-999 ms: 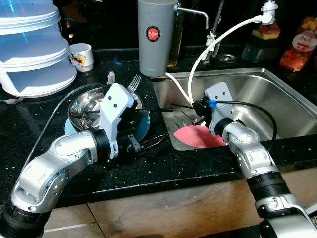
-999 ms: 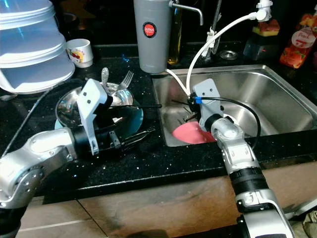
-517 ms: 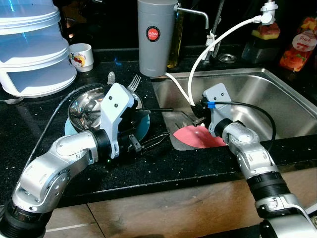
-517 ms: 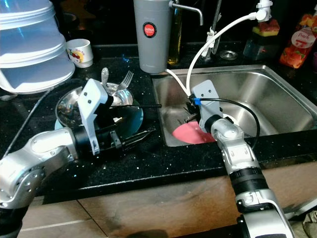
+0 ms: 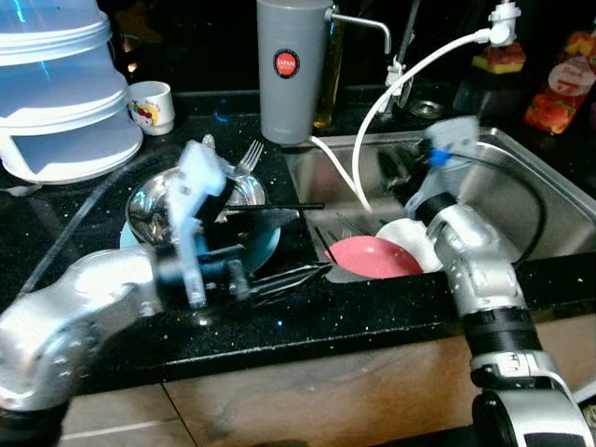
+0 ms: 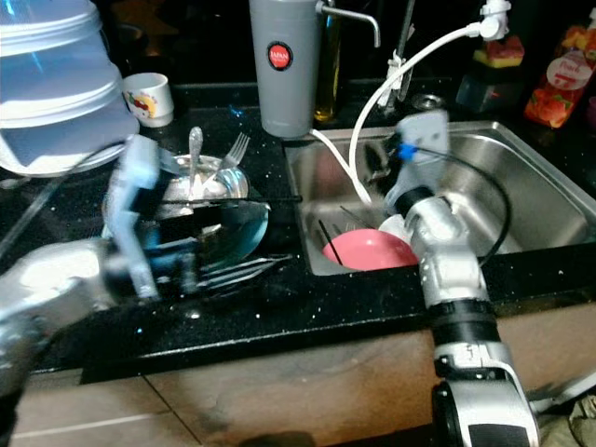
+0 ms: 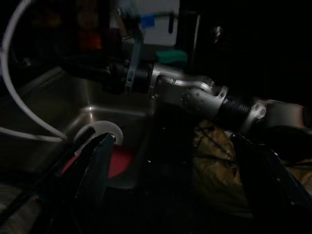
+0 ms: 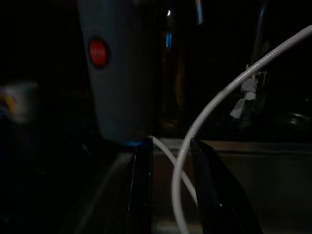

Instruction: Kitchen organization

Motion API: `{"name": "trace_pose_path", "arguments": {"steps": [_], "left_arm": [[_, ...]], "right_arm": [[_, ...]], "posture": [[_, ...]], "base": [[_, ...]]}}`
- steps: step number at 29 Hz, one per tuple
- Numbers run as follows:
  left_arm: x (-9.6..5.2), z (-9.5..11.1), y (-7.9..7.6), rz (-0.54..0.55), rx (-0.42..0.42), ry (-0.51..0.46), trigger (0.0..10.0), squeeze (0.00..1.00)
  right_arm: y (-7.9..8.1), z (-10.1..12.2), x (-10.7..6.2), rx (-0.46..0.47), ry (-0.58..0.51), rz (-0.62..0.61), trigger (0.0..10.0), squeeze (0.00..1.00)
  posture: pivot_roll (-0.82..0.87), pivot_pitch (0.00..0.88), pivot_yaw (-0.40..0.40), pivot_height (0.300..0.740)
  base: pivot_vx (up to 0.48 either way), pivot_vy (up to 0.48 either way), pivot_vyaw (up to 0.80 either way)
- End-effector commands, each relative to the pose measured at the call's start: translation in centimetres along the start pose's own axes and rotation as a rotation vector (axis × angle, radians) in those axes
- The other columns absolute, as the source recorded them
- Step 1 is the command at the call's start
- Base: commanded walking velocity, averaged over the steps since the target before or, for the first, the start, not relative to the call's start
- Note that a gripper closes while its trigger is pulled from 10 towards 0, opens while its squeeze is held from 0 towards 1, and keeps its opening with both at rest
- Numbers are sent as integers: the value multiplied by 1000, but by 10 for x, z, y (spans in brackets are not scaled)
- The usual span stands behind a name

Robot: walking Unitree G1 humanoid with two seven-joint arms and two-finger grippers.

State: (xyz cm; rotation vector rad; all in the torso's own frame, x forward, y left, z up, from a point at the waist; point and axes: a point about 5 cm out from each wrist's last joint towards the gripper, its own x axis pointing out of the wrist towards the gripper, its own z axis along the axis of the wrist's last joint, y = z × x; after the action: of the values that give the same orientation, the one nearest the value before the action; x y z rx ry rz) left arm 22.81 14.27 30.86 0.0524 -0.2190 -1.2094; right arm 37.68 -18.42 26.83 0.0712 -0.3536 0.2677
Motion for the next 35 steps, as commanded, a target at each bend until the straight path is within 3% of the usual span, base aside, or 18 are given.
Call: {"name": "trace_pose_path", "arguments": {"steps": [1, 3, 5, 6, 7, 8, 14, 16, 18, 19, 23, 24, 28, 29, 33, 35], "left_arm": [[-8, 11, -8, -60, 5, -1, 10000, 0], [-16, 16, -8, -65, 15, 18, 10000, 0], [-32, 20, -6, -33, 46, 100, 10000, 0], [-46, 26, -5, 10, 67, 161, 10000, 0], [-50, 29, -4, 28, 70, 169, 10000, 0], [-54, 31, -4, 49, 75, 173, 10000, 0], [-66, 34, 1, 138, 99, 211, 10000, 0], [-72, 33, 0, 157, 112, 231, 10000, 0], [-72, 33, 0, 157, 112, 231, 10000, 0], [-74, 31, -1, 166, 113, 233, 10000, 0], [-77, 24, -1, 187, 100, 254, 10000, 0], [-83, 21, 1, 214, 87, 259, 10000, 0], [-92, 18, 1, 241, 67, 280, 10000, 0], [-102, 17, 2, 278, 65, 305, 10000, 0], [-109, 19, 3, 309, 71, 304, 10000, 0], [-109, 19, 3, 309, 71, 302, 10000, 0]], "right_arm": [[2, 4, 1, 51, -22, 14, 10000, 0], [3, 4, 1, 61, -27, 22, 10000, 0], [8, 1, 0, 91, -28, 45, 10000, 0], [12, -1, -2, 121, -31, 68, 10000, 153], [14, -2, -2, 135, -29, 80, 10000, 871], [17, -3, -3, 148, -29, 93, 10000, 1000], [25, -5, -7, 189, -33, 148, 10000, 1000], [40, -6, -13, 236, -36, 265, 10000, 1000], [40, -6, -13, 236, -36, 265, 10000, 1000], [51, -7, -17, 243, -23, 349, 10000, 1000], [64, -9, -21, 202, 5, 418, 10000, 1000], [69, -7, -24, 225, -12, 453, 10000, 0], [76, -4, -28, 255, -33, 501, 10000, 0], [79, -3, -32, 280, -44, 524, 10000, 0], [79, -2, -33, 312, -47, 529, 10000, 0], [78, 2, -32, 376, -63, 510, 10000, 0]], "posture": [[60, 73, -19, 740], [60, 73, -19, 740], [68, 68, -26, 740], [71, 69, -28, 740], [74, 71, -32, 740], [74, 71, -32, 740], [79, 71, -39, 740], [80, 73, -39, 740], [80, 73, -39, 740], [79, 77, -40, 740], [75, 78, -41, 740], [73, 81, -42, 740], [73, 83, -44, 740], [74, 87, -48, 740], [76, 86, -50, 740], [79, 88, -54, 740]], "base": [[0, 0, 0], [0, 0, 0], [0, 0, 0], [0, 0, 0], [0, 0, 0], [0, 0, 0], [0, 0, 0], [0, 0, 0], [0, 0, 0], [0, 0, 0], [0, 0, 0], [0, 0, 0], [0, 0, 0], [0, 0, 0], [0, 0, 0], [0, 0, 0]]}}
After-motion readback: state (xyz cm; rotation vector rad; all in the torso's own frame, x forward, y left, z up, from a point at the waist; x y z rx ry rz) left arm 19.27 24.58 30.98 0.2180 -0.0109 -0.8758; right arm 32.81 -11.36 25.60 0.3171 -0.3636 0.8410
